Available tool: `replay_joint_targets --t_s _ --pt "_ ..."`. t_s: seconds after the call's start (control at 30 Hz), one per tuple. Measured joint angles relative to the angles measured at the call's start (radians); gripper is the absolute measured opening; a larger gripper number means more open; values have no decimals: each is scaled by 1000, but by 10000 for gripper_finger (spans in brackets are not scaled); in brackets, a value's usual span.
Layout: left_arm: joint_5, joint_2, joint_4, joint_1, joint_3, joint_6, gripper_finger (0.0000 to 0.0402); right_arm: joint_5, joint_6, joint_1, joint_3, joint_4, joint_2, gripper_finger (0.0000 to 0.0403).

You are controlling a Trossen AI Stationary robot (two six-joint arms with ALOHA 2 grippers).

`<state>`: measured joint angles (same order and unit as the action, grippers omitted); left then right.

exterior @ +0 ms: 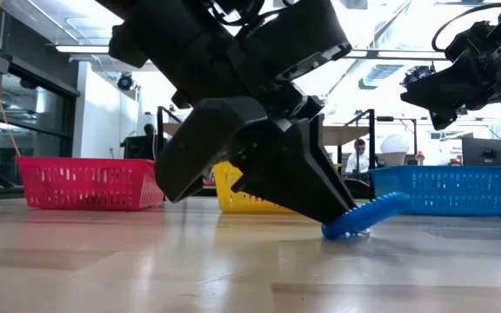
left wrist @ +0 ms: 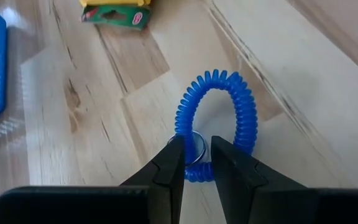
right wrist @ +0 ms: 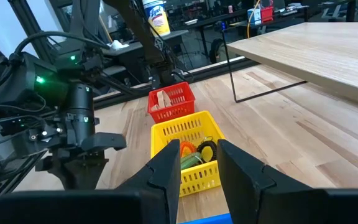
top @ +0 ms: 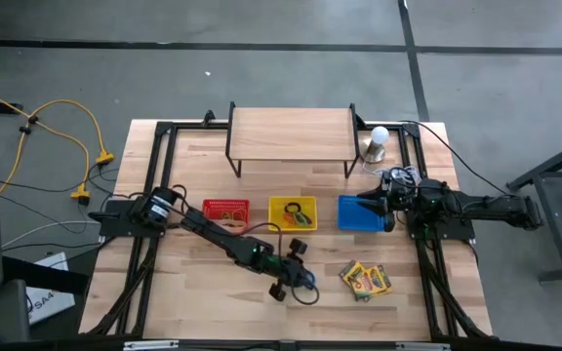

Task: Pick & Place Office Desk Supplies
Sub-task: Put the blue spring keychain into the yellow bin

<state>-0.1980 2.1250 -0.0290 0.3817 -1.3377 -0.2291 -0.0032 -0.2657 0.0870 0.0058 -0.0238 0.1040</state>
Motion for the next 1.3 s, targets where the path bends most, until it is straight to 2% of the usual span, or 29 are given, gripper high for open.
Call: replay_joint_targets --t_s 0.77,1.07,1.3 --pt "-14 -14 18 -2 0 13 78 0 0 0 0 -1 0 94" --pt "-3 -14 21 -8 -1 21 118 0 0 0 0 -1 0 94" --pt "42 -15 27 -28 -1 65 123 0 0 0 0 -1 0 94"
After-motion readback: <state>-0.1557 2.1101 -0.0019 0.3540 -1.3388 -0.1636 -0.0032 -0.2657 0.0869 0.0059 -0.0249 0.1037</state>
